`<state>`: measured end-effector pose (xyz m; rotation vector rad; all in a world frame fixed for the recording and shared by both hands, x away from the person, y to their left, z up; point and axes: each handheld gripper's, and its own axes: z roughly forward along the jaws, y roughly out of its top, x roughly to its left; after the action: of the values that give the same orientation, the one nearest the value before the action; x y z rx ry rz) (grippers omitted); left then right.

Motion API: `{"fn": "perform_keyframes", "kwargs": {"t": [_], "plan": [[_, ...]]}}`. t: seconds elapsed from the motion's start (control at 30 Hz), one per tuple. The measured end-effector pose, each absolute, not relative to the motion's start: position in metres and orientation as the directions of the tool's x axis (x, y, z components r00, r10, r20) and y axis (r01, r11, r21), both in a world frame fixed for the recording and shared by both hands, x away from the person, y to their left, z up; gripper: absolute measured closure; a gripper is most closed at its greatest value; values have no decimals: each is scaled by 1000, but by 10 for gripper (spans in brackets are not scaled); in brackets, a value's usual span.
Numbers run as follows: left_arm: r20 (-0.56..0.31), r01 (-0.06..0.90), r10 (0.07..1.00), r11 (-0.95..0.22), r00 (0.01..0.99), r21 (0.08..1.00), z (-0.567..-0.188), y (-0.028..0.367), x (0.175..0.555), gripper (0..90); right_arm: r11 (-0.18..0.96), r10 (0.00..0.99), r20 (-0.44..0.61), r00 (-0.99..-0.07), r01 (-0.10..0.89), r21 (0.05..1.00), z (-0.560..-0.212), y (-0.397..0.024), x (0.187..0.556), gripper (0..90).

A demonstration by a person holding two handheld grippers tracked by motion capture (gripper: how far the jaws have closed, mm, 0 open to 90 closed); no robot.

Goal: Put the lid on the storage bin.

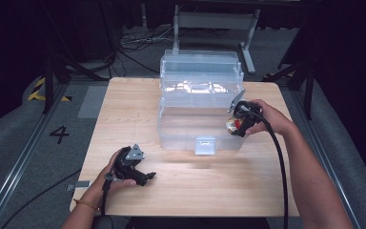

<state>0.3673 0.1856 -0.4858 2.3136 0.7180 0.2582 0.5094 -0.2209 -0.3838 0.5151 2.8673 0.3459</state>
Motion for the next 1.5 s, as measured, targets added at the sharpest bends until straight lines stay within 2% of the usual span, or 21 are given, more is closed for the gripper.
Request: {"fn": "perform_keyframes", "kwargs": {"t": [0.33,0.53,0.6,0.67,0.77,0.97,1.23,1.5], "plan": [[-14,428,566,-607,825,670,-486,185,367,63,889,386,-180,-905,314,332,-377,-225,506,211],[-12,446,578,-616,816,650,-483,184,368,67,845,417,-163,-894,316,431,-369,-233,500,221],[-12,462,597,-608,802,646,-481,184,369,107,821,434,-164,-886,314,476,-364,-237,497,229],[2,456,604,-604,797,654,-478,184,369,185,793,449,-157,-880,311,524,-359,-242,494,229],[3,454,614,-587,789,670,-472,184,370,184,749,473,-155,-867,304,588,-350,-249,490,234],[76,404,625,-588,777,701,-450,176,371,211,692,540,-200,-817,296,659,-340,-262,486,277],[148,317,590,-609,794,727,-412,162,374,224,616,603,-216,-768,276,737,-320,-271,489,323],[173,252,532,-632,829,733,-387,133,387,230,623,609,-245,-754,264,737,-302,-262,505,344]]}}
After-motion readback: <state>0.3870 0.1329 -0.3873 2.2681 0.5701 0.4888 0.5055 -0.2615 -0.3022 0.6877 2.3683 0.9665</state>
